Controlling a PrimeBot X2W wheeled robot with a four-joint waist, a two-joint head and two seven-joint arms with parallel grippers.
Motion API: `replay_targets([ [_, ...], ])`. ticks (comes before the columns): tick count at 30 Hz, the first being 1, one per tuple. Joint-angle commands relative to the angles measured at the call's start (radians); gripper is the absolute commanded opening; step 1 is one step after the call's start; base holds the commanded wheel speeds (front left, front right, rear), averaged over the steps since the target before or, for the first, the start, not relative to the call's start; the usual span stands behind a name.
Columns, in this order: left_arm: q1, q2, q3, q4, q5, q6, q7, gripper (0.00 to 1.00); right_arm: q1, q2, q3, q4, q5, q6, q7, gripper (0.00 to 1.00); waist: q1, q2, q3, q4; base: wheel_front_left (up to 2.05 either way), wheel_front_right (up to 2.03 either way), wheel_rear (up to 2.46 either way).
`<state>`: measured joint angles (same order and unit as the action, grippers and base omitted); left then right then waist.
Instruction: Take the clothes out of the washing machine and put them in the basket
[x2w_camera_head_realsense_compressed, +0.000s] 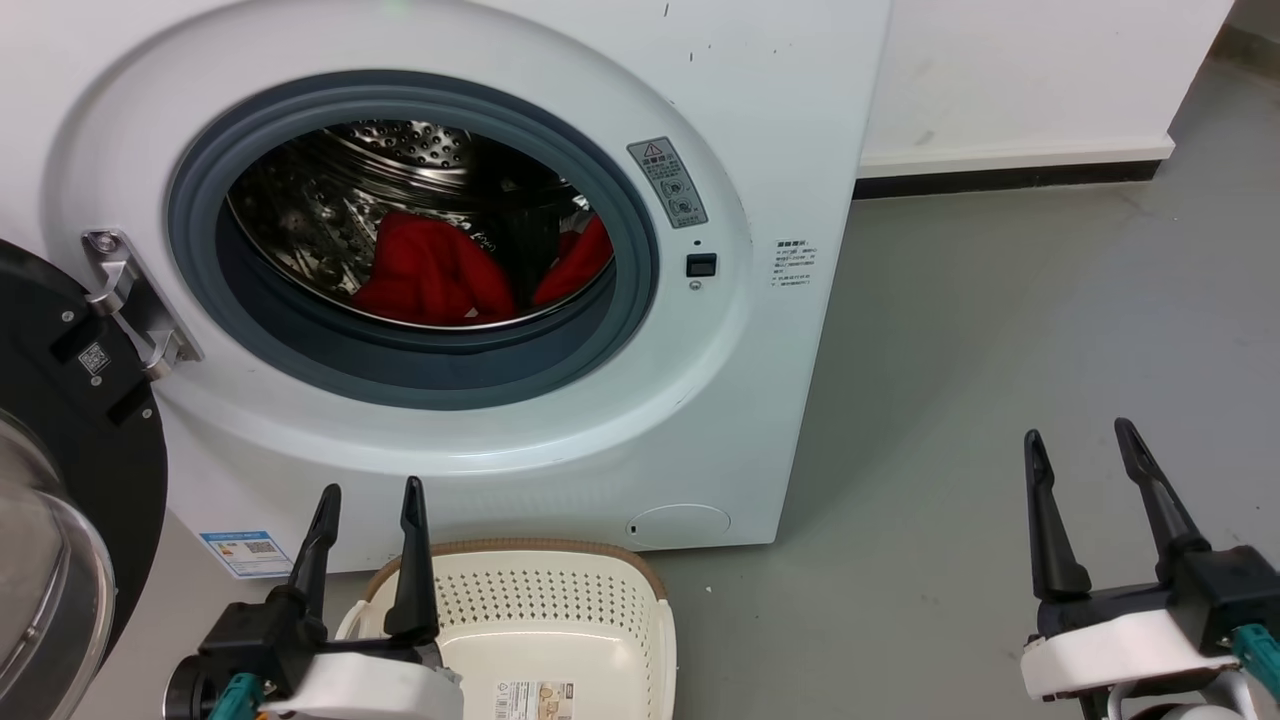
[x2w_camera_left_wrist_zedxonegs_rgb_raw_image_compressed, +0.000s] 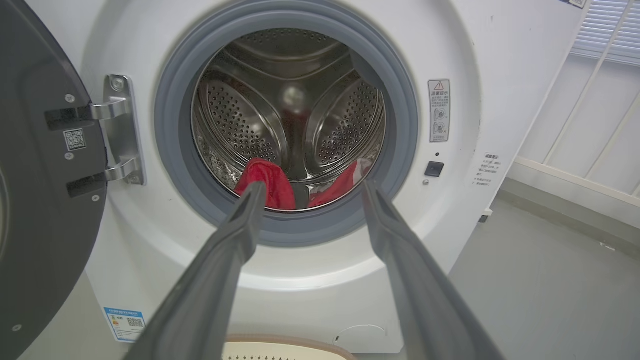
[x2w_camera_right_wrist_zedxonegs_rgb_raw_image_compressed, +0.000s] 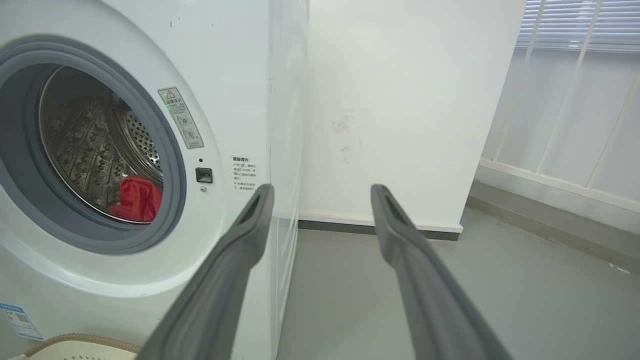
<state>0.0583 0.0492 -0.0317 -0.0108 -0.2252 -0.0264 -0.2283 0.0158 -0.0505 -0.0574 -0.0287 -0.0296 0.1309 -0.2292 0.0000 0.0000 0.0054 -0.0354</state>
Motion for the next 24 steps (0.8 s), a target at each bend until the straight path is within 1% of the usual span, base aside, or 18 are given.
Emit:
replay_targets([
  [1,0.010,0.002,-0.004,-0.006,0.017,0.000,-0.006,1.00,0.008,0.000,0.000,-0.008,-0.015,0.000,-0.005,1.00,0.0000,0.0000,0.000,0.000,0.00,0.00,0.00],
  [5,0.016,0.002,-0.013,-0.006,0.048,0.005,-0.015,1.00,0.008,0.000,0.002,-0.011,-0.054,0.000,-0.013,1.00,0.0000,0.0000,-0.001,-0.001,0.00,0.00,0.00],
  [7,0.017,0.002,-0.017,-0.007,0.057,-0.002,-0.017,1.00,0.012,0.000,0.003,-0.011,-0.074,0.000,-0.016,1.00,0.0000,0.0000,-0.003,-0.001,0.00,0.00,0.00],
  [12,0.019,0.001,-0.010,-0.027,0.051,-0.018,-0.026,1.00,0.017,0.000,0.005,-0.014,-0.105,0.000,-0.027,1.00,0.0000,0.0000,-0.006,-0.002,0.00,0.00,0.00],
  [16,0.030,0.002,0.002,-0.029,0.025,-0.024,-0.033,1.00,0.022,0.001,0.005,-0.011,-0.126,0.000,-0.033,1.00,0.0000,0.0000,-0.010,-0.003,0.00,0.00,0.00],
  [18,0.033,0.001,0.010,-0.025,0.032,-0.031,-0.037,1.00,0.025,0.001,0.006,-0.005,-0.129,0.000,-0.037,1.00,0.0000,0.0000,-0.011,-0.003,0.00,0.00,0.00],
  [24,0.038,0.001,0.021,-0.004,0.017,-0.043,-0.038,1.00,0.028,0.001,-0.005,0.043,-0.015,0.000,-0.036,1.00,0.0000,0.0000,-0.015,-0.003,0.00,0.00,0.00],
])
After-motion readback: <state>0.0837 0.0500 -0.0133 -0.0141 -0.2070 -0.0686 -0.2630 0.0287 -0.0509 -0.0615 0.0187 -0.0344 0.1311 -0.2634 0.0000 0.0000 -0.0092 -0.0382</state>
